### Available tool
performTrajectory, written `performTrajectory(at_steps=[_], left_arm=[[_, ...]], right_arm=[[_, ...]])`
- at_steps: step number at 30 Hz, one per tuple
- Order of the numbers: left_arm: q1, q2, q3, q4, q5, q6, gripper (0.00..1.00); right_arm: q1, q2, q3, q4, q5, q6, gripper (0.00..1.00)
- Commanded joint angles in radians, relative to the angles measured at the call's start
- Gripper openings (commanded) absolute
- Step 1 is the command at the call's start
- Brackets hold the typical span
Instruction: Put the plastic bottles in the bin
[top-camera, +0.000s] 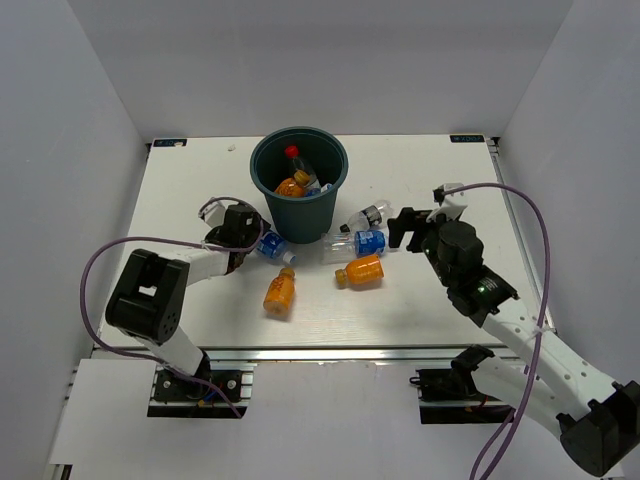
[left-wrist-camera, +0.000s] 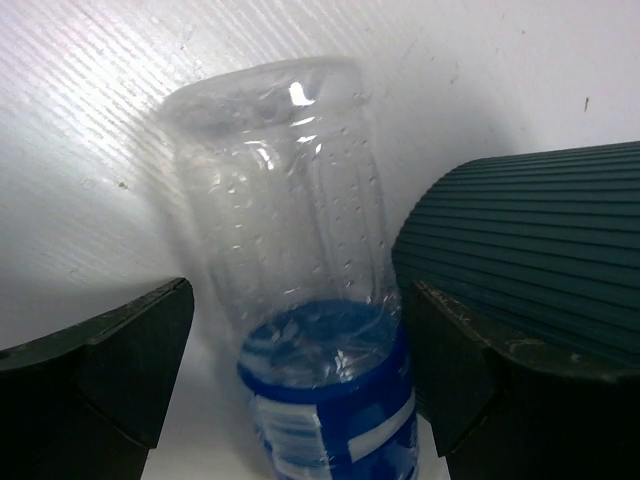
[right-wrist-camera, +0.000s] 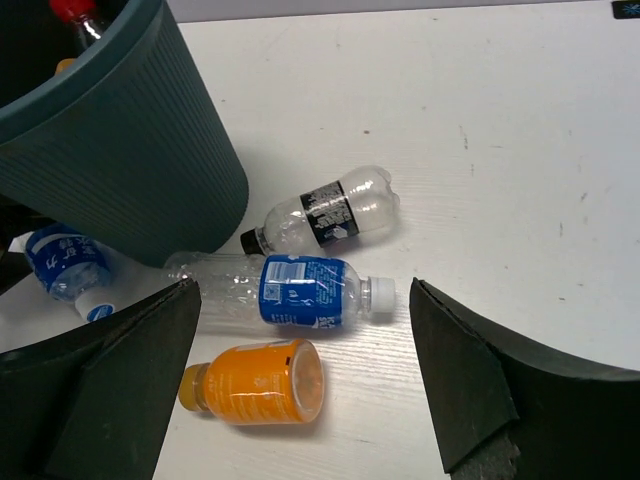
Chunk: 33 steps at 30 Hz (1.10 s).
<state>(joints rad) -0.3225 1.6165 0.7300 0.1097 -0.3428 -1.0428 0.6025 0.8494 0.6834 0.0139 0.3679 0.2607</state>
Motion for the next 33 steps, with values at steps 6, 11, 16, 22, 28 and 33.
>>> performTrajectory(at_steps=[6,11,16,22,28,33], left_arm=[[0.003,0.037,0.052,0.033,-0.027,-0.02,0.82],[0.008,-0.023,0.06,0.005,-0.068,-0.01,0.61],[0.013,-0.191,0.063,-0.059,-0.152,0.015,0.52],[0.016,-0.421,0.166,-0.391,-0.618,-0.074,0.51],[0.019,-0.638,0.131,0.012,-0.693,0.374,0.57],[0.019,-0.574,0.256,0.277,-0.243,0.691,0.55]], right_arm=[[-0.001,-0.065,-0.036,0.009,0.075,0.035,0.89],[-0.001,-0.065,-0.036,-0.002,0.088,0.037,0.89],[-0.001,-0.065,-0.042,0.001,0.097,0.035,0.89],[-0.003,-0.075,-0.042,-0.003,0.106,0.032,0.89],[-0.001,-0.096,-0.045,-0.003,0.091,0.031,0.89],[-0.003,-0.095,-0.051,0.015,0.023,-0.015,0.89]])
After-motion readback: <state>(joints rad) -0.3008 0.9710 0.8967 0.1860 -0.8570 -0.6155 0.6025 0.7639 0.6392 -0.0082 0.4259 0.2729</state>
